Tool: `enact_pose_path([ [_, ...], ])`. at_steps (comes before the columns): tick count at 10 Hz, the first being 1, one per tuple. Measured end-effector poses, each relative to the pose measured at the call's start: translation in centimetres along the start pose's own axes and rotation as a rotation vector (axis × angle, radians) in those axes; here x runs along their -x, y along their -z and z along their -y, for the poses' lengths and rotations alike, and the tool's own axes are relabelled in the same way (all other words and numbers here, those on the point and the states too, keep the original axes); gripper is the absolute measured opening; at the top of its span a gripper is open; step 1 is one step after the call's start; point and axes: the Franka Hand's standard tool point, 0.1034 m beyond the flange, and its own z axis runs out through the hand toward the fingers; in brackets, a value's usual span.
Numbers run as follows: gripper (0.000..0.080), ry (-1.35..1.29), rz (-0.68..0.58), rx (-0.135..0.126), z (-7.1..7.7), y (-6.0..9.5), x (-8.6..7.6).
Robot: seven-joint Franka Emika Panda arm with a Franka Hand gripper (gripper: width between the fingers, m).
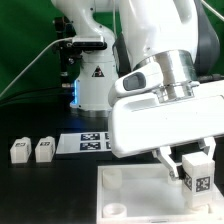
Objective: Assemble one leg
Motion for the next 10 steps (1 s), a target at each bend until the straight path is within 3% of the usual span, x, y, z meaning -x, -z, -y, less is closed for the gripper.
enact_pose_path([
  [4, 0.0290, -0.059, 0.008, 0.041, 0.3, 0.1, 0.7],
  [5, 0.0362, -0.061, 0.028, 0.038, 0.2, -0.1, 1.0],
  [6, 0.0494, -0.061, 0.029, 0.037, 0.2, -0.1, 1.1],
  [7, 0.0494, -0.061, 0.032, 0.037, 0.2, -0.1, 1.2],
  [8, 0.0619, -0.061, 0.033, 0.037, 0.2, -0.1, 1.2],
  [10, 0.0640, -0.061, 0.034, 0.037, 0.2, -0.2, 1.2],
])
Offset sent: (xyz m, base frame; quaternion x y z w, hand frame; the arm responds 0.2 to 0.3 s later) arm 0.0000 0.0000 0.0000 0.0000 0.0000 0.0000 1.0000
